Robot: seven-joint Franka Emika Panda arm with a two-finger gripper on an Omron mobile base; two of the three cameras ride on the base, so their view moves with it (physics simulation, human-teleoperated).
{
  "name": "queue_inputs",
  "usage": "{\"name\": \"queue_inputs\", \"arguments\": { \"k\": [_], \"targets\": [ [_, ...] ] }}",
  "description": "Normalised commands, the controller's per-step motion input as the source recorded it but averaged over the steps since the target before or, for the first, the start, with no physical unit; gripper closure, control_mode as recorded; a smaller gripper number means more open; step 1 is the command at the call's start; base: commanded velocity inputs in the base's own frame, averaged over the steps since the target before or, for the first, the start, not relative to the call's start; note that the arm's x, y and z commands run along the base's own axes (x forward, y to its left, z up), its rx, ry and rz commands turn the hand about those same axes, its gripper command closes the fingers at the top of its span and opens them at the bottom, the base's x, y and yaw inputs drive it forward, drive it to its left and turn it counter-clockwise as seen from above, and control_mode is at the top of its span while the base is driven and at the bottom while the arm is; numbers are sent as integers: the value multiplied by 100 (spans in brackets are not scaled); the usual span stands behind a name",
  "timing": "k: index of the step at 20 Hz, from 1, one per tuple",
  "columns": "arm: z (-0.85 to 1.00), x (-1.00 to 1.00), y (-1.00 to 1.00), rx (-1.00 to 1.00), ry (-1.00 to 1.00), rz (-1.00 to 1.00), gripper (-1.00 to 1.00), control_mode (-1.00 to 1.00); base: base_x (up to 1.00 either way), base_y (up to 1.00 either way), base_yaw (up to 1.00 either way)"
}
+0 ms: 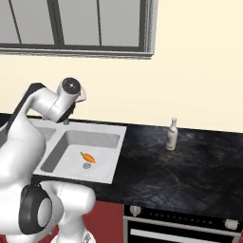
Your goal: Turn on the sink faucet. Then move the carrot from the counter to the sink. Turn off the sink. Move the vegetable from the sink to the pot next to the stove. Finally move the pot to the front right burner.
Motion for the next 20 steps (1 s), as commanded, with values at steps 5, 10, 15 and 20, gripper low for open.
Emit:
{"name": "queue_inputs", "arguments": {
  "k": [5, 10, 15, 20],
  "targets": [
    [-94, -40, -8, 0, 14, -12, -100, -100, 0, 0, 0],
    [-80, -16, 0, -9, 5, -5, -100, -100, 0, 0, 0],
    [-66, 0, -7, -8, 23, 0, -100, -100, 0, 0, 0],
    [-34, 0, -31, -2, 19, -1, -100, -100, 0, 0, 0]
  ]
}}
